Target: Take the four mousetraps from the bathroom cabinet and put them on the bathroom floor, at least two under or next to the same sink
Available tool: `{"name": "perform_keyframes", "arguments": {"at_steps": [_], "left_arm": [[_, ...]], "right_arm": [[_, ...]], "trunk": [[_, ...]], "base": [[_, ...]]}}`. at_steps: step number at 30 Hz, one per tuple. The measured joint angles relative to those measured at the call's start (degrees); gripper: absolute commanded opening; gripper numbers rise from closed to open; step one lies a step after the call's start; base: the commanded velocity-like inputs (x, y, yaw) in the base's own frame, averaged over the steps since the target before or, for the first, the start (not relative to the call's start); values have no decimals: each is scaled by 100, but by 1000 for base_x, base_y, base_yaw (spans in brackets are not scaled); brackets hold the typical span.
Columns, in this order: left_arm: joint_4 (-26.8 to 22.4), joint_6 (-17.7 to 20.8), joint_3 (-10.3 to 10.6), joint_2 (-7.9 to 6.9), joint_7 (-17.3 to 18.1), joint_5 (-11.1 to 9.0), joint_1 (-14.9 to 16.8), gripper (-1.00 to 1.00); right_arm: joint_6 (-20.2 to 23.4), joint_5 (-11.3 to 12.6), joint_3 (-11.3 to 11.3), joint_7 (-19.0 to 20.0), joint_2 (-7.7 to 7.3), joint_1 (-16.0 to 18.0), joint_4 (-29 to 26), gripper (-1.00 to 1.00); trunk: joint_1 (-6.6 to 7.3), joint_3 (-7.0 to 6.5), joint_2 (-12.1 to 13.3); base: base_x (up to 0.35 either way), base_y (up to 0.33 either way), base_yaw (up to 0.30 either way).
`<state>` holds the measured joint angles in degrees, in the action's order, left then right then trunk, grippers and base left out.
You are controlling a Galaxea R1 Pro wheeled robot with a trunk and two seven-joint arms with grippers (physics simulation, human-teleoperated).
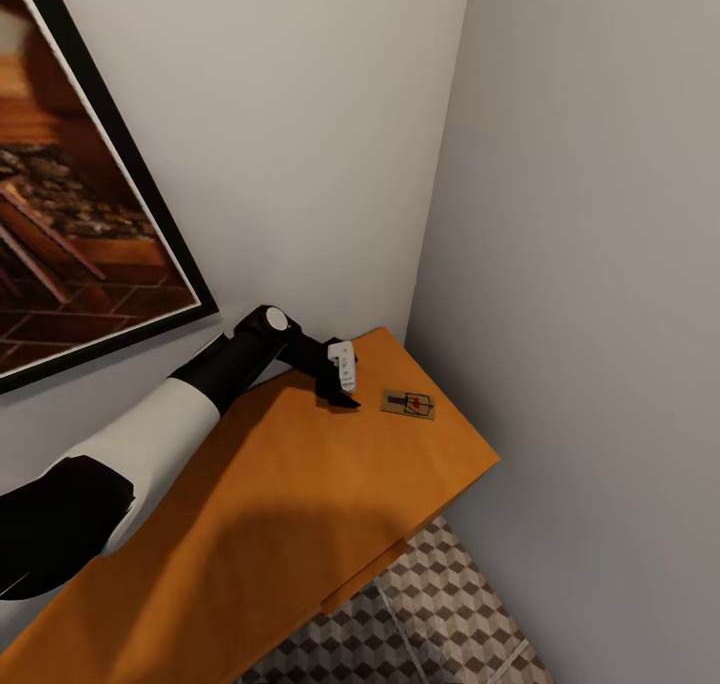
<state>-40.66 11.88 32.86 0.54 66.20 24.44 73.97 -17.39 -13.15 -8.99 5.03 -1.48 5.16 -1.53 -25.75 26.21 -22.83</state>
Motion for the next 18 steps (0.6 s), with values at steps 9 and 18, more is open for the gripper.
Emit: {"name": "perform_keyframes", "arguments": {"at_steps": [9, 18], "left_arm": [[-35, 106, 0, 2, 0, 23, 0, 100], [-46, 144, -1, 6, 0, 23, 0, 100]], "right_arm": [[0, 0, 0, -1, 0, -1, 0, 100], [0, 0, 0, 0, 0, -1, 0, 100]], "trunk": [[0, 0, 0], [0, 0, 0]], "base": [[0, 0, 0], [0, 0, 0]]}}
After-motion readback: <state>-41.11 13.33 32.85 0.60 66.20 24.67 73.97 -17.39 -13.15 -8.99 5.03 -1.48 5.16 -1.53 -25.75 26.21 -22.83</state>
